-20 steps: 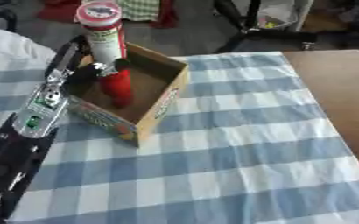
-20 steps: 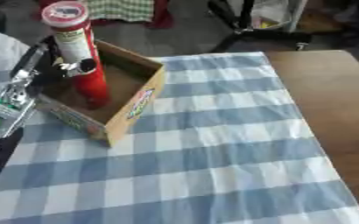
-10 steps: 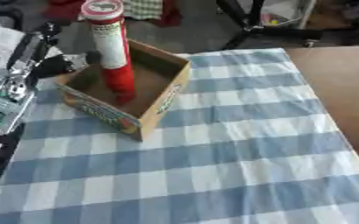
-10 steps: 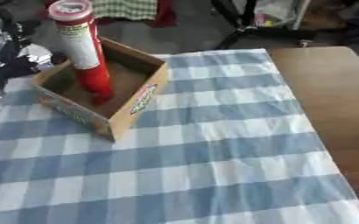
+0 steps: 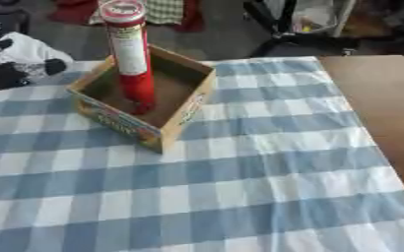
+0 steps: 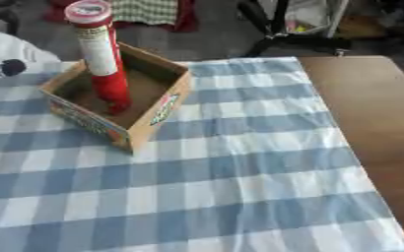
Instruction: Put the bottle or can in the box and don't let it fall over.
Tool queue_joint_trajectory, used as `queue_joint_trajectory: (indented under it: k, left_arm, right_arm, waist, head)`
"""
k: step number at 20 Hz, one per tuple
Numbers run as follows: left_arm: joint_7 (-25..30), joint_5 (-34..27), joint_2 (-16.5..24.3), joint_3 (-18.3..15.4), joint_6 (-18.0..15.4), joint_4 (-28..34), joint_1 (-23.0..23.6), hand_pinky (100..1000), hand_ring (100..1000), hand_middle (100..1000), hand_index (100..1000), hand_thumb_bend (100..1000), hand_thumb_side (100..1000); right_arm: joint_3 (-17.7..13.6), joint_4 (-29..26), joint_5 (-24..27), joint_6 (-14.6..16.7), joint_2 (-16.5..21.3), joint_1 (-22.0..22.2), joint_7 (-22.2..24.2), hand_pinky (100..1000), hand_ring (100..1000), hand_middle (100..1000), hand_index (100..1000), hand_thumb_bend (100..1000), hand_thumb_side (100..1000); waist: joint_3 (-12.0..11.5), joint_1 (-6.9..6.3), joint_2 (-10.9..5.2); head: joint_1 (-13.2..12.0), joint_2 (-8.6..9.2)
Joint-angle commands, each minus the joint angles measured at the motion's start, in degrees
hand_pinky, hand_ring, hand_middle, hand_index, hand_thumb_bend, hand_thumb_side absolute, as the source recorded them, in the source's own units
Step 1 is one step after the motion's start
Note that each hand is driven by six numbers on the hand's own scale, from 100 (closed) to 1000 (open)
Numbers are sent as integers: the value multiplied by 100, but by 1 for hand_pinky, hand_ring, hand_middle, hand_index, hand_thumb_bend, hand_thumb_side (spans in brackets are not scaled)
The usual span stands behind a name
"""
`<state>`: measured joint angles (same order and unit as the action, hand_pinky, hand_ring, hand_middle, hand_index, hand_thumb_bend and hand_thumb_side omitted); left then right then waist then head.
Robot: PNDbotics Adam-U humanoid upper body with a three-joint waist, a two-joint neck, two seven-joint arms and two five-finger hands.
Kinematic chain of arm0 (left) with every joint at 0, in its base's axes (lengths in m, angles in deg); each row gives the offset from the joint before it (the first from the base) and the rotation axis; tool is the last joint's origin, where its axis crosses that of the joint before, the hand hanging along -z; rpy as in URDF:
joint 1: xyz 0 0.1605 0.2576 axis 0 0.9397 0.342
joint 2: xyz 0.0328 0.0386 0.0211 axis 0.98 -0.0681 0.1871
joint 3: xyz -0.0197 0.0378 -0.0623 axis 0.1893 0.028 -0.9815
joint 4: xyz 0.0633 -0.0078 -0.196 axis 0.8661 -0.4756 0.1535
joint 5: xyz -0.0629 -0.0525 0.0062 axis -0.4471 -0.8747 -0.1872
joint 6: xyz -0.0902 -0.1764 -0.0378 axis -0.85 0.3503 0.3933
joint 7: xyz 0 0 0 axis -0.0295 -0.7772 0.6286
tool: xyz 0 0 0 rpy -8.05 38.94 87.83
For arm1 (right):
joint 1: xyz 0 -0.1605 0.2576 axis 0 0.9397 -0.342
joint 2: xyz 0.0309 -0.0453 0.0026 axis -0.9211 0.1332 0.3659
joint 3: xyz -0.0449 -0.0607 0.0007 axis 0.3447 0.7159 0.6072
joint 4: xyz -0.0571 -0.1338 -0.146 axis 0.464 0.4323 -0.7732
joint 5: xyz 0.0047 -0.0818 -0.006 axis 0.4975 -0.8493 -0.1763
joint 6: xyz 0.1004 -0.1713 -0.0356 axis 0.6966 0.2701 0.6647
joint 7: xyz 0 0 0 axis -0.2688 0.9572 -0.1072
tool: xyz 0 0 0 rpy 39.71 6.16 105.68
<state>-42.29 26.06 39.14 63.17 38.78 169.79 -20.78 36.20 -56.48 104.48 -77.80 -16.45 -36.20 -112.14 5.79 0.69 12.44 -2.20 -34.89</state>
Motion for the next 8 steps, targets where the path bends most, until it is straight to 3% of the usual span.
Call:
queue_joint_trajectory:
  k: [1, 8]
  left_arm:
    - [-321, -290, 393, -259, 41, 695, 322, 1000, 1000, 906, 857, 890, 220]
    - [-896, -588, 390, -733, 134, 1683, 1508, 1000, 1000, 897, 856, 861, 200]
  right_arm:
    - [-88, -104, -3, -10, 228, 30, -57, 880, 1000, 820, 810, 100, 710]
    - [-119, -104, -16, 4, 247, 123, -76, 879, 1000, 819, 807, 100, 703]
  waist:
    - [-26, -7, -155]
    - [-102, 15, -280]
  head:
    - [102, -86]
    - [214, -165]
